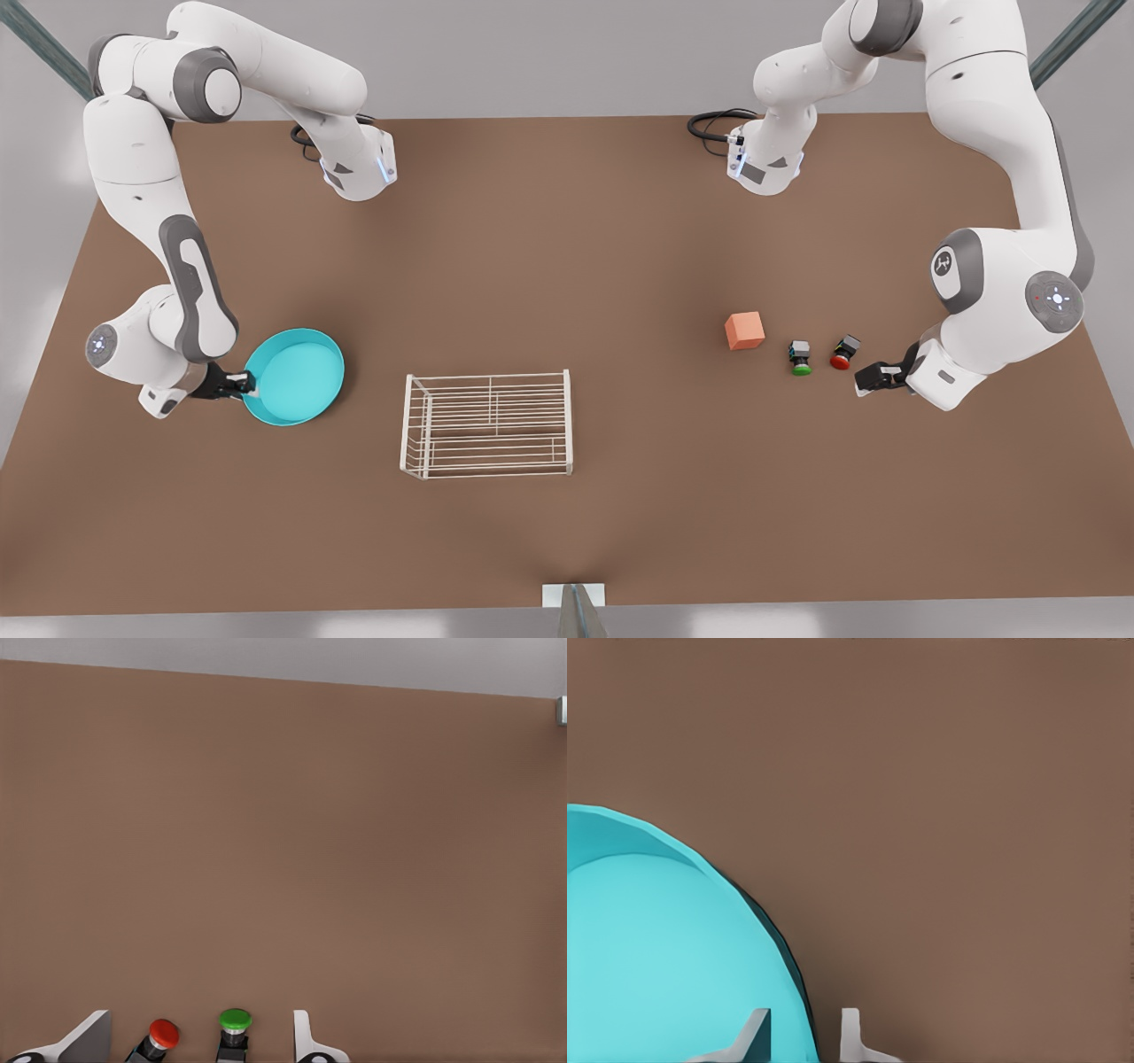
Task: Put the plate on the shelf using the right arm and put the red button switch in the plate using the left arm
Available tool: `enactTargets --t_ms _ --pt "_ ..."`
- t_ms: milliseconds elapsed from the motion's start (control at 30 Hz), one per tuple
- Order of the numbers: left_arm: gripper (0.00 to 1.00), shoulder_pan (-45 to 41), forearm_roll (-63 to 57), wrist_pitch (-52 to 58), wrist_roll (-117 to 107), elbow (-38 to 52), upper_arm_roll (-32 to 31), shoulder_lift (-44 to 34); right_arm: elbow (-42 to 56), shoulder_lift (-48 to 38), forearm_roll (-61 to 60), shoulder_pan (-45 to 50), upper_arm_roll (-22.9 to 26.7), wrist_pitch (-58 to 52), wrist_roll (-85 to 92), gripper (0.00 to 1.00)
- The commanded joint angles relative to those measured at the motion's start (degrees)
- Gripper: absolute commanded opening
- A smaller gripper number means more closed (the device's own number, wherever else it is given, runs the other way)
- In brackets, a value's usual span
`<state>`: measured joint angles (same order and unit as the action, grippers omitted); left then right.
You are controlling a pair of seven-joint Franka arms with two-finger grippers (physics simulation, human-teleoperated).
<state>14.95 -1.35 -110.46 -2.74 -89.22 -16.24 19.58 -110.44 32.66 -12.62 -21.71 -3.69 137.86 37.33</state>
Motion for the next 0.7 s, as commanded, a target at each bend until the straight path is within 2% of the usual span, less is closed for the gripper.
enactTargets --t_ms 0,233,433,667 --pt "1.00 0.0 -0.1 0.1 -0.2 0.0 0.0 -0.1 0.0 -0.1 -0.2 0.0 0.0 0.1 2.4 0.44" --pt "1.00 0.1 -0.1 0.0 0.0 0.0 0.1 -0.1 0.5 1.0 -1.3 -0.5 0.1 -0.5 2.7 0.41" --pt "1.00 0.2 -0.1 0.1 0.1 0.0 0.1 -0.1 0.5 1.0 -1.3 -0.6 0.1 -0.7 3.0 0.26" --pt "1.00 0.3 -0.1 0.1 0.1 0.0 0.1 -0.1 0.6 0.0 -2.3 -0.6 -0.1 -4.2 3.0 0.23"
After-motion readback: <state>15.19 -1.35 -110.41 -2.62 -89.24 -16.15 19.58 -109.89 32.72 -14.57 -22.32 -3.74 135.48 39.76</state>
